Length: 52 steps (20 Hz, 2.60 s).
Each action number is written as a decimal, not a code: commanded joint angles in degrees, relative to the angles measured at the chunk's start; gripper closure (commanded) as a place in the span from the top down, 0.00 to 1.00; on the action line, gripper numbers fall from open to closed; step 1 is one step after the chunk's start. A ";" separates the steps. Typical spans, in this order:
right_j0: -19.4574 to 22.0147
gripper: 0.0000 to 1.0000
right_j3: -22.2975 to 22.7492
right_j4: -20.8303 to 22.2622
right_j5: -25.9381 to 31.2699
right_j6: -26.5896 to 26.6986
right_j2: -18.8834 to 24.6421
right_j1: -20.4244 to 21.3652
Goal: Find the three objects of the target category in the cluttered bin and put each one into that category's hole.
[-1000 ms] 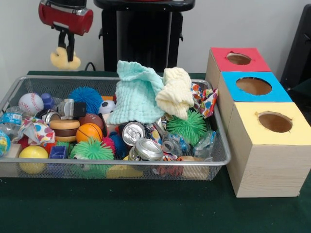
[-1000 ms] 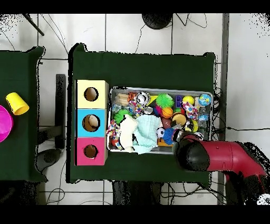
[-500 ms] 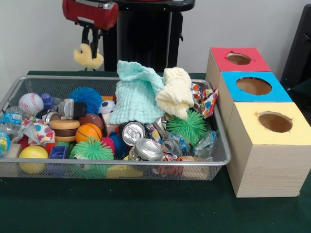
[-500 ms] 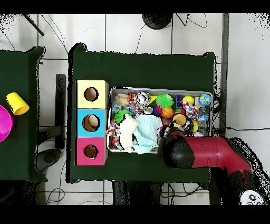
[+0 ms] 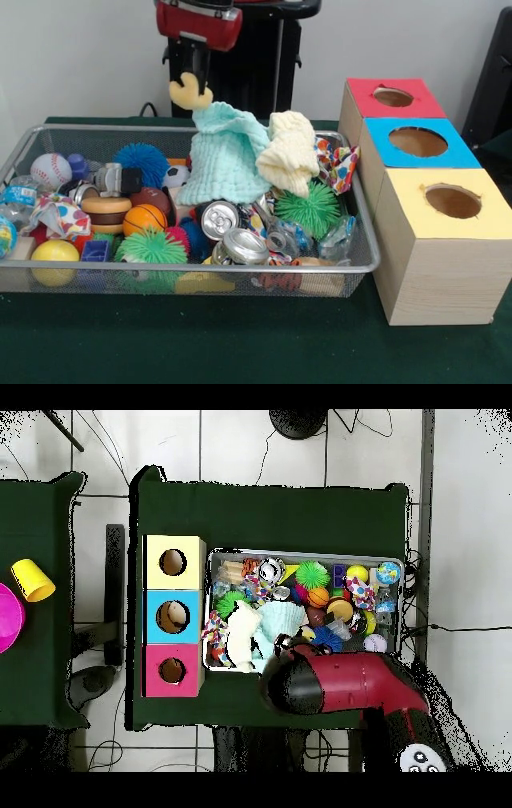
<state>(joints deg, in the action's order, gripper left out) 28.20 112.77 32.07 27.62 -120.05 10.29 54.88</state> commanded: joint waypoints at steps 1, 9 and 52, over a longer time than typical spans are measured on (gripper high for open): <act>-4.69 0.00 7.29 -3.89 -4.56 -17.81 -7.86 -0.70; -6.63 0.00 11.83 -9.00 -5.96 -14.10 -11.51 2.38; -31.65 0.00 13.06 -37.31 -12.14 -17.84 -21.64 -5.69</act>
<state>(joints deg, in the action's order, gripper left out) -3.07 125.17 -0.17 20.79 -120.55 -11.00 53.05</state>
